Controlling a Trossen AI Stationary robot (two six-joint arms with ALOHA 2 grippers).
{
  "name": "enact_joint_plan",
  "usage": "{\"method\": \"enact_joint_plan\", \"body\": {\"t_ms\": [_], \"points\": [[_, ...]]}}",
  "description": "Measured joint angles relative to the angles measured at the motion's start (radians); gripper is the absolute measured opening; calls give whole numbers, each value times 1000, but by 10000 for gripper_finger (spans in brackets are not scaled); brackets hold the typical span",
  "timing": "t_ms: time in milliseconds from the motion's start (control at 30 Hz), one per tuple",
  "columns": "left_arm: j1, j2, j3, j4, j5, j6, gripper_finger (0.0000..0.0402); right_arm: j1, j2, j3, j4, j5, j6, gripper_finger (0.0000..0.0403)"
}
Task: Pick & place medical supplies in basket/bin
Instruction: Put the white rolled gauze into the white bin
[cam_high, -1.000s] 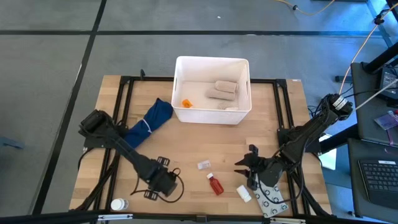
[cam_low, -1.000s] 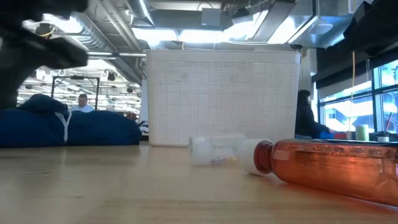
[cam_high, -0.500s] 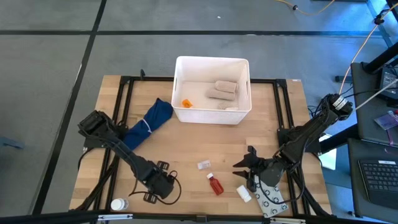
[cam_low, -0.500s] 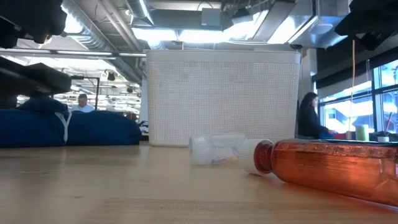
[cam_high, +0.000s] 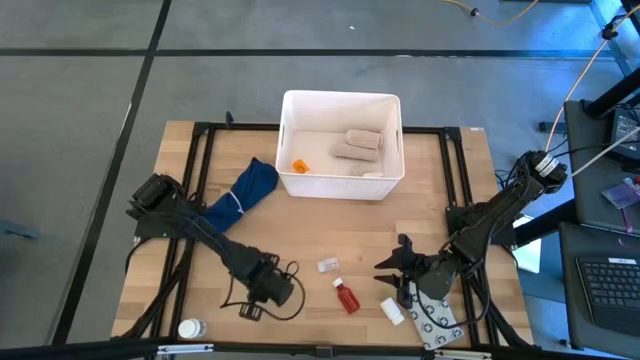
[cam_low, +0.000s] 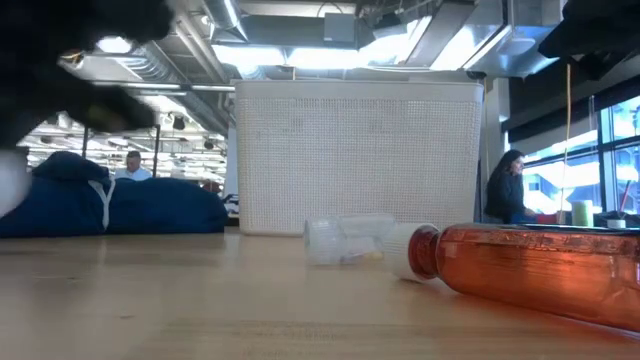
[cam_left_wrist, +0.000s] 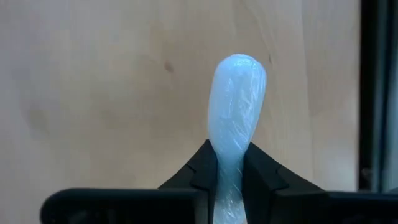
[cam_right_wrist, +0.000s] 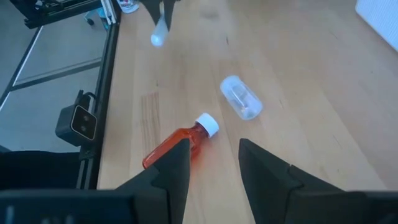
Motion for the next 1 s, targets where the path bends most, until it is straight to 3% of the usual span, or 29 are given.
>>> {"method": "enact_joint_plan", "body": {"t_ms": [200, 433, 567, 633, 767, 1000], "points": [[96, -61, 244, -211, -57, 130, 48, 0, 0, 0, -17, 0, -1, 139], [278, -149, 548, -217, -433, 327, 44, 0, 0, 0, -25, -13, -37, 139], [443, -132, 678, -156, -483, 480, 45, 0, 0, 0, -26, -28, -87, 139], [531, -114, 709, -68, -444, 560, 46, 0, 0, 0, -27, -27, -107, 139], [713, -52, 748, 68, -231, 674, 46, -1, 0, 0, -37, -27, -138, 139], [924, 149, 763, 175, 79, 684, 46, -10, 0, 0, -72, -22, -137, 139]]}}
